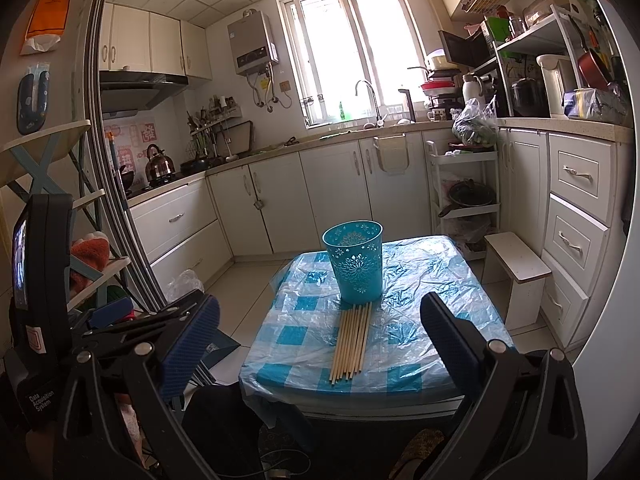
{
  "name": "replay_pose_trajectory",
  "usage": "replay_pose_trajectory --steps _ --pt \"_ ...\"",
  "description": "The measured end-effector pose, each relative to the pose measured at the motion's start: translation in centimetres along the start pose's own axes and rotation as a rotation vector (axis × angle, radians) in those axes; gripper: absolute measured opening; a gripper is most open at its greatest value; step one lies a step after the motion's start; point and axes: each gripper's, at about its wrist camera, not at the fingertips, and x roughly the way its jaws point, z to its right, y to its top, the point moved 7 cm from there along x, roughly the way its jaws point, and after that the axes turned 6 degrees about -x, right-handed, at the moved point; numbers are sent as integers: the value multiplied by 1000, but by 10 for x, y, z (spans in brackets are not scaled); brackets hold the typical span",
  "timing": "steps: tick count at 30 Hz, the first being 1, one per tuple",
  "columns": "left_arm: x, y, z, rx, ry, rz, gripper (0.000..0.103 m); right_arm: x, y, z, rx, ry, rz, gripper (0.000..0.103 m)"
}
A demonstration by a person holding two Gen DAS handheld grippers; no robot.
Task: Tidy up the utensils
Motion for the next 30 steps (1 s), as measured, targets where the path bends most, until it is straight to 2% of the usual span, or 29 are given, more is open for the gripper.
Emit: replay_pose_trajectory --steps 7,18,22,28,30 --pt "5 2 -1 3 9 -10 95 11 -4 2 -20 -14 -13 96" --pt "48 -1 13 29 11 -64 95 42 -10 20 -47 -43 -66 96" --pt "80 -10 10 22 21 -122 95 82 -27 36 -28 -36 -145 96" --pt "126 -25 5 18 44 -202 95 159 -67 70 -41 -69 -316 96" --pt "140 -30 5 21 47 -224 95 185 -77 80 -41 -76 -362 91"
